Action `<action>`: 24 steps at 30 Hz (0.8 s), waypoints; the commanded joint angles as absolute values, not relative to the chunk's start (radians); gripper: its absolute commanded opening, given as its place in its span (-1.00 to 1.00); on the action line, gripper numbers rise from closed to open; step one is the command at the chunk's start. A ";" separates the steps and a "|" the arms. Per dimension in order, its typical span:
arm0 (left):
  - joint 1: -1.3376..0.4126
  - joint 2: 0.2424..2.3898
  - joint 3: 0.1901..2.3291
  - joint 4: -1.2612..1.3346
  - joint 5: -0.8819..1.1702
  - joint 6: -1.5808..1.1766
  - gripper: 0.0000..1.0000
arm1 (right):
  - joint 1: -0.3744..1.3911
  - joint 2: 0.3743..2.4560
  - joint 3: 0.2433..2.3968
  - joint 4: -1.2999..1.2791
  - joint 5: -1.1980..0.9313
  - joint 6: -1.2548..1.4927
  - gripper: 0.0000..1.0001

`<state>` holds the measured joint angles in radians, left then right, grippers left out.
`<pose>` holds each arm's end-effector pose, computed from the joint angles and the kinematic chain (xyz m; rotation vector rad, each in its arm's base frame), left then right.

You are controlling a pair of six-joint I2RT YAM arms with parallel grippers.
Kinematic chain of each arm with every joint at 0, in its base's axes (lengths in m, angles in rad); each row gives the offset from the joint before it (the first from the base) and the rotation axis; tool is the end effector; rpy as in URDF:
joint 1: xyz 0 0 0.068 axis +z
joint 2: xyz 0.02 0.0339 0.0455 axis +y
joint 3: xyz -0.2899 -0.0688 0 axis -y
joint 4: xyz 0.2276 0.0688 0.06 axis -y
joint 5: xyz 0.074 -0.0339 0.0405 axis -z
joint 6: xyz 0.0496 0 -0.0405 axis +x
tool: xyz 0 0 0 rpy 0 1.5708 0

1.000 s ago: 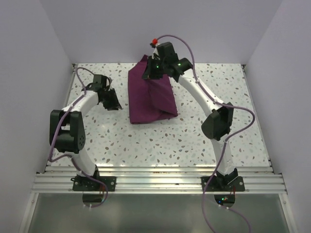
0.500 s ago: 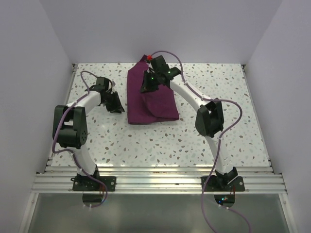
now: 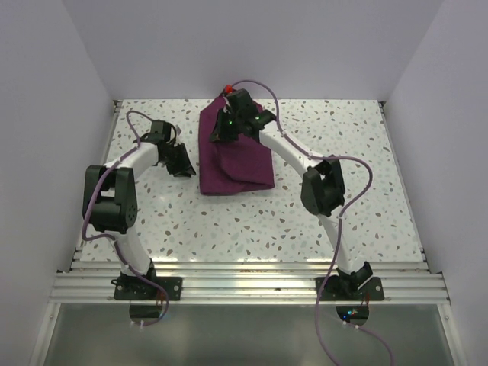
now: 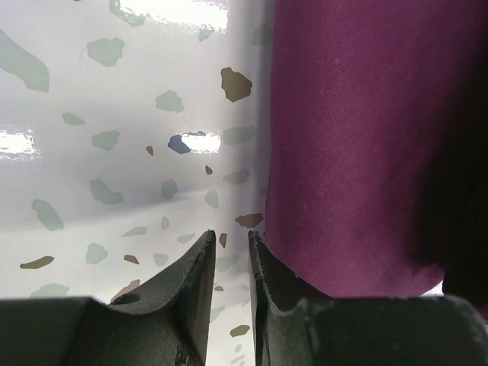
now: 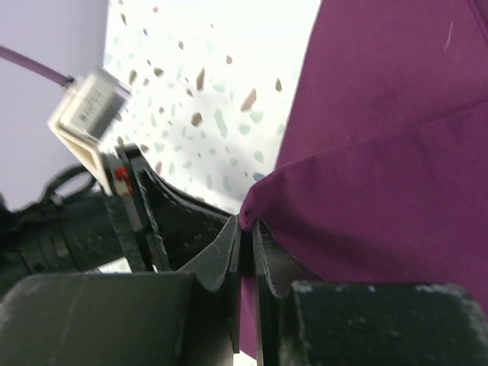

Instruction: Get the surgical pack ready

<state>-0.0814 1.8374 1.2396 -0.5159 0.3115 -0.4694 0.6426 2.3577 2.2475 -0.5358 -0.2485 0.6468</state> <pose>0.3693 -0.0454 0.2059 -0.4281 2.6955 -0.5847 0.4375 0.3427 0.2793 -0.1427 2.3729 0.9475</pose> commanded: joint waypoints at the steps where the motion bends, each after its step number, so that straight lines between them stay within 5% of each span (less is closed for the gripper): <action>1: -0.083 1.825 1.244 -0.480 0.327 -0.457 -0.45 | 0.655 2.387 2.353 -0.459 -0.267 0.701 -1.00; 14: -0.075 1.804 1.239 -0.511 0.292 -0.419 -0.41 | 0.698 2.517 2.373 -0.511 -0.391 0.727 -0.79; 15: -0.072 1.801 1.253 -0.528 0.275 -0.416 -0.40 | 0.698 2.520 2.378 -0.515 -0.394 0.724 -0.56; 20: -0.035 1.754 1.298 -0.578 0.226 -0.400 -0.34 | 0.692 2.500 2.450 -0.564 -0.400 0.701 -0.18; 23: -0.028 1.730 1.333 -0.594 0.232 -0.393 -0.30 | 0.670 2.441 2.453 -0.586 -0.381 0.680 0.32; 24: -0.028 1.729 1.357 -0.600 0.256 -0.391 -0.30 | 0.648 2.422 2.442 -0.580 -0.379 0.677 0.34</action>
